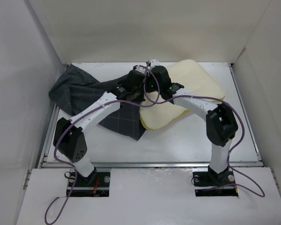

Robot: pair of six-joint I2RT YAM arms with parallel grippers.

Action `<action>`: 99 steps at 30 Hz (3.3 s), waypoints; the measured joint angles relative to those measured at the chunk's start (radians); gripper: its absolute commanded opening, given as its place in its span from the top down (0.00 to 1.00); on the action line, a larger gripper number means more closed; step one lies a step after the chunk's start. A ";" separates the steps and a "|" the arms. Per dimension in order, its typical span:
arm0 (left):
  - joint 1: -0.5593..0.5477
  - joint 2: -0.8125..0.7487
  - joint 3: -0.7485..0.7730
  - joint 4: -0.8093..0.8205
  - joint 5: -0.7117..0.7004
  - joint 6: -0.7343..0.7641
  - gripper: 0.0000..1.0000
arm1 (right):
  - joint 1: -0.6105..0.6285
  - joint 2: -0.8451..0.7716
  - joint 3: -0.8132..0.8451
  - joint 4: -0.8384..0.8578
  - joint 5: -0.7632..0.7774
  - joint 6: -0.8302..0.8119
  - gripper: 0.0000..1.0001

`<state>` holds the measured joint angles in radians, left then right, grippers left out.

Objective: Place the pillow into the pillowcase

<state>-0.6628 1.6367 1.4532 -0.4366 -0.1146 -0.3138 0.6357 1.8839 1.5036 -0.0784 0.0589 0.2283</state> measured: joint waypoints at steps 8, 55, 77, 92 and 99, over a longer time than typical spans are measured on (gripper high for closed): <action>-0.025 -0.019 -0.074 0.033 0.013 -0.021 0.35 | -0.042 0.233 0.159 0.074 -0.088 0.139 0.42; -0.163 -0.188 -0.412 0.072 -0.127 -0.333 1.00 | 0.030 -0.188 -0.509 0.299 -0.262 0.001 1.00; -0.291 -0.178 -0.225 -0.090 -0.092 -0.355 0.00 | 0.096 -0.299 -0.600 0.541 -0.264 0.243 0.14; 0.046 -0.098 0.111 -0.153 -0.192 -0.283 0.00 | -0.137 -0.314 -0.310 0.207 -0.189 -0.055 0.02; 0.247 0.171 0.335 -0.155 -0.183 -0.198 0.00 | -0.159 -0.024 -0.006 0.126 -0.232 -0.144 0.02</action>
<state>-0.4160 1.8080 1.7885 -0.5919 -0.2981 -0.5121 0.4767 1.8595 1.4971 0.0471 -0.1726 0.0841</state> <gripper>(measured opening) 1.000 0.981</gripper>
